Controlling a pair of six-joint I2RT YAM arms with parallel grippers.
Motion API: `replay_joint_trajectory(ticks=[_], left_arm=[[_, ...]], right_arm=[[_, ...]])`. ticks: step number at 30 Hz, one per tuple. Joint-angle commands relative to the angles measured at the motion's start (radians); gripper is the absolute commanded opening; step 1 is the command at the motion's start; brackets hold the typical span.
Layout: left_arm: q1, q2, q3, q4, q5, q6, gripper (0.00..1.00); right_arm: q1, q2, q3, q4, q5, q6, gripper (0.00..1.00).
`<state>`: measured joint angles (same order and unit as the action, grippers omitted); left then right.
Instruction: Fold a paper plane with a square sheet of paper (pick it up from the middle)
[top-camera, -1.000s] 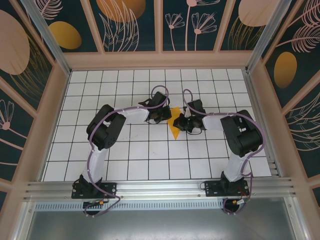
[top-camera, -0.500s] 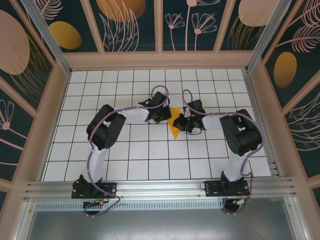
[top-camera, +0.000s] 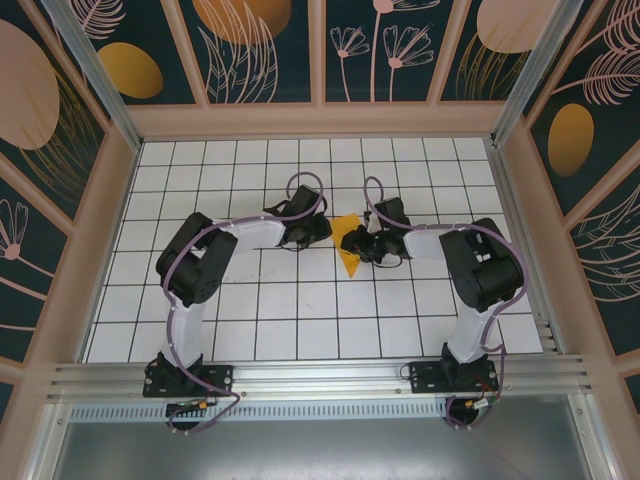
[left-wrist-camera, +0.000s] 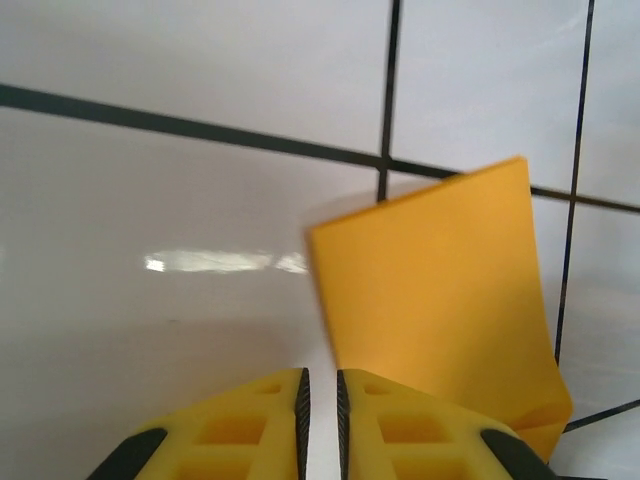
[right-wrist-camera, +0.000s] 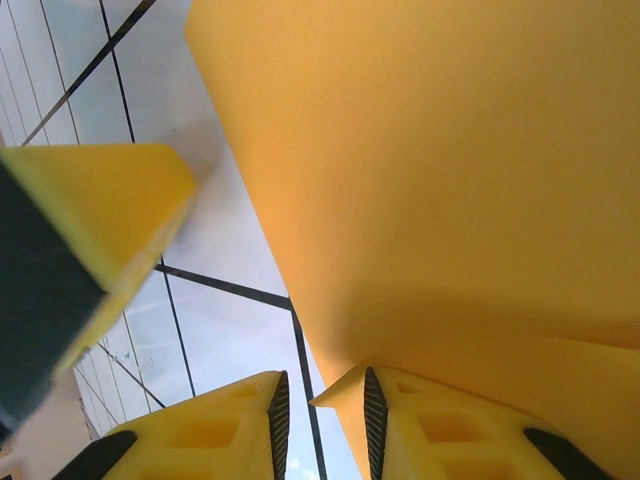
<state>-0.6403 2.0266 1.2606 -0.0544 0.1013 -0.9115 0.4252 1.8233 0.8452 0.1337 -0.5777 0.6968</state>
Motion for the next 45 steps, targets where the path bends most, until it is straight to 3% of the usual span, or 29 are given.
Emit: replay_joint_trajectory(ticks=[1, 10, 17, 25, 34, 45], left_arm=[[0.017, -0.069, -0.032, 0.035, -0.031, -0.024, 0.18], [0.019, -0.109, -0.095, 0.084, 0.032, -0.037, 0.16], [0.016, -0.126, -0.148, 0.146, 0.115, -0.042, 0.14], [-0.011, -0.129, -0.179, 0.198, 0.190, -0.047, 0.09], [-0.062, -0.071, -0.144, 0.226, 0.243, -0.051, 0.00], [-0.073, 0.003, -0.071, 0.166, 0.226, -0.043, 0.00]], right_arm=[[-0.005, 0.029, -0.003, -0.029, 0.046, -0.024, 0.28], [-0.012, 0.019, -0.018, -0.029, 0.055, -0.017, 0.12], [-0.015, 0.020, -0.023, -0.027, 0.053, -0.021, 0.14], [-0.015, 0.024, -0.028, -0.038, 0.059, -0.025, 0.00], [-0.015, 0.029, -0.036, -0.035, 0.059, -0.021, 0.00], [-0.014, 0.030, -0.037, -0.034, 0.058, -0.021, 0.00]])
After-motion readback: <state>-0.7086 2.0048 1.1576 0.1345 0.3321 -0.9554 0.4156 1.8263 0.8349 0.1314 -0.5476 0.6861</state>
